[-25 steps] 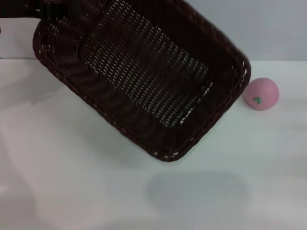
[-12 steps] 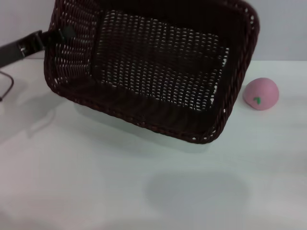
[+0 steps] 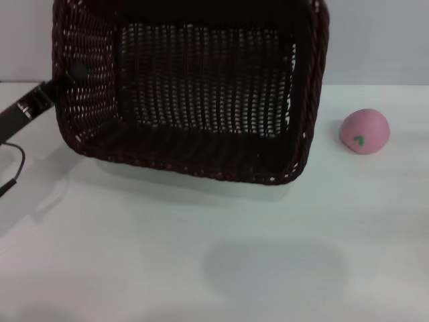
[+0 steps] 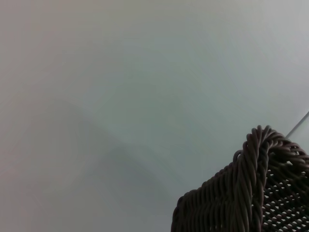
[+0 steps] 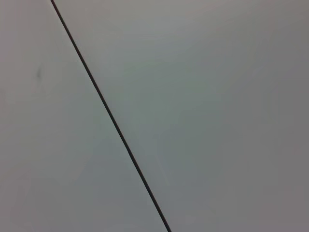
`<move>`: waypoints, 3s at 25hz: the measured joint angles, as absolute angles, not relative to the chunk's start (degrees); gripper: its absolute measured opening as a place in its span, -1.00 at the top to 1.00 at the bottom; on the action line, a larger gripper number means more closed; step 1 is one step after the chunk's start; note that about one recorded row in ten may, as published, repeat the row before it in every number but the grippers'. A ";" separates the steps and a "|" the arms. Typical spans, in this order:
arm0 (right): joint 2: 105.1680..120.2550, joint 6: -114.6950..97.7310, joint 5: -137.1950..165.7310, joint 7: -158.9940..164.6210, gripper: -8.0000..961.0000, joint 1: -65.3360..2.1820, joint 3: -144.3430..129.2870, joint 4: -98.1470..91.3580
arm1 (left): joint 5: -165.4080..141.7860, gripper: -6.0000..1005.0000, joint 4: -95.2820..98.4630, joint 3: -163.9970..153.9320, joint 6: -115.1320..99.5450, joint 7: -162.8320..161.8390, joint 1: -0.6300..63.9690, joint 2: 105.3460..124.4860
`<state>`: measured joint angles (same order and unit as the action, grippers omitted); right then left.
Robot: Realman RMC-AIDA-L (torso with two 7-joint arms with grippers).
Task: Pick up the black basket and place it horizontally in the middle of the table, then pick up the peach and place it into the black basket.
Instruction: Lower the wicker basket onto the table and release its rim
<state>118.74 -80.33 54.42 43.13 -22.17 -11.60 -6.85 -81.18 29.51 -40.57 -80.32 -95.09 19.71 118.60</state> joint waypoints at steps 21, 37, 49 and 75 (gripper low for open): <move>118.74 -78.40 54.81 43.08 -0.55 -24.20 -11.78 -6.77 | -67.48 0.49 5.75 -39.76 -88.59 -57.03 17.79 118.65; 118.74 -78.39 54.85 43.15 -0.55 -24.02 -11.78 -6.68 | -66.18 0.45 -2.47 -38.94 -92.44 -47.30 16.36 118.74; 118.82 -78.40 54.92 43.15 -0.55 -23.91 -11.78 -6.59 | -66.57 0.42 -2.89 -39.63 -92.81 -45.01 15.49 118.67; 118.74 -76.82 54.54 42.98 -0.55 -24.35 -11.78 -6.85 | -66.70 0.36 -5.89 -39.31 -90.81 -42.10 16.33 118.83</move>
<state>118.74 -76.82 54.54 42.98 -24.35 -11.78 -6.85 -66.70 -5.89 -39.31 -90.81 -42.10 16.33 118.83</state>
